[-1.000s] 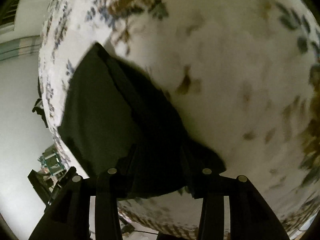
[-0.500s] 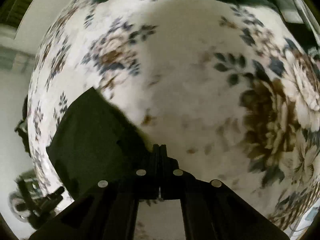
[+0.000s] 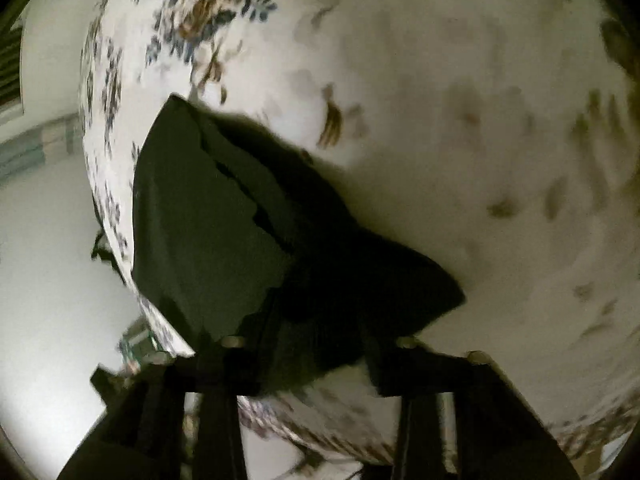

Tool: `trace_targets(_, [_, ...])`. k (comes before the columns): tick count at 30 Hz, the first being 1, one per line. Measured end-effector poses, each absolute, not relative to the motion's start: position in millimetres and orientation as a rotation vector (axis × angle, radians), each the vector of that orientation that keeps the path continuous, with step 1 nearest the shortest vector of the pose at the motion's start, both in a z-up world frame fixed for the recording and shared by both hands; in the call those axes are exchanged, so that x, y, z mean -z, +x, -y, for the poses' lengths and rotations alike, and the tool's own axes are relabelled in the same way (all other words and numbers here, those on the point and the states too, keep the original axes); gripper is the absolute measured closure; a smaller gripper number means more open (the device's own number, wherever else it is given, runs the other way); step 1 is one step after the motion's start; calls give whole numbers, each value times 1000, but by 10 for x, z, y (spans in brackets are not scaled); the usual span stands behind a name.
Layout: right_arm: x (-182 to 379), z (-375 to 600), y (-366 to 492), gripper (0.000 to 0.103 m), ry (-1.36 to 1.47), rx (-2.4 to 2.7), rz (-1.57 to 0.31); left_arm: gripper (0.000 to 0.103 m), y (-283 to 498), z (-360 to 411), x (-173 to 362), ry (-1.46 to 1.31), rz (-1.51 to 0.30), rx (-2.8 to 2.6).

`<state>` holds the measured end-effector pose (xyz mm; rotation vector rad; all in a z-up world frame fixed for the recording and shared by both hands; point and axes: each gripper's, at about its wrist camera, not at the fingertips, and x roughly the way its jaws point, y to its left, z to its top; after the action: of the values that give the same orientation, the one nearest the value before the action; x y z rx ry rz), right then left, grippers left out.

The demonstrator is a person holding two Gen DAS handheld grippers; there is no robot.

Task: Fold small clothes

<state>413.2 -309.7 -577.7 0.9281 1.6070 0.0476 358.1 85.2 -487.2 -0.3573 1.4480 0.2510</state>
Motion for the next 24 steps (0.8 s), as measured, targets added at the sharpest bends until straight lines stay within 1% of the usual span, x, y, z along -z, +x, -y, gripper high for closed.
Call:
trace_targets(2, [5626, 3048, 4112, 97, 893, -23, -1562, 16, 3578, -874, 4839, -352, -1436, -256])
trace_targets(6, [5092, 3115, 4057, 98, 833, -14, -1449, 16, 3580, -936, 4803, -379, -1415, -264])
trace_targets(9, [4926, 3294, 4059, 98, 810, 17, -1422, 16, 3624, -988, 4821, -429, -1407, -269])
trace_targets(11, [5036, 3469, 4059, 98, 806, 53, -1452, 16, 3690, -1029, 4835, -468, -1394, -270])
trace_targets(14, [5382, 3522, 4030, 98, 811, 58, -1556, 16, 3879, -1116, 4854, -541, -1360, -271])
trace_targets(18, [5656, 3397, 4121, 97, 714, 46, -1630, 16, 4306, -1270, 5082, -682, -1351, -262])
trace_targets(21, [5652, 3418, 4199, 91, 684, 53, -1636, 16, 4621, -1380, 5342, -716, -1373, -279])
trace_targets(22, [5623, 3420, 4228, 87, 666, 58, -1640, 15, 4734, -1438, 5441, -701, -1383, -303])
trace_targets(23, [5565, 3444, 4266, 83, 629, 70, -1643, 15, 4818, -1526, 5544, -702, -1396, -323])
trace_targets(24, [5491, 3472, 4306, 74, 604, 69, -1631, 15, 4846, -1588, 5585, -728, -1401, -328])
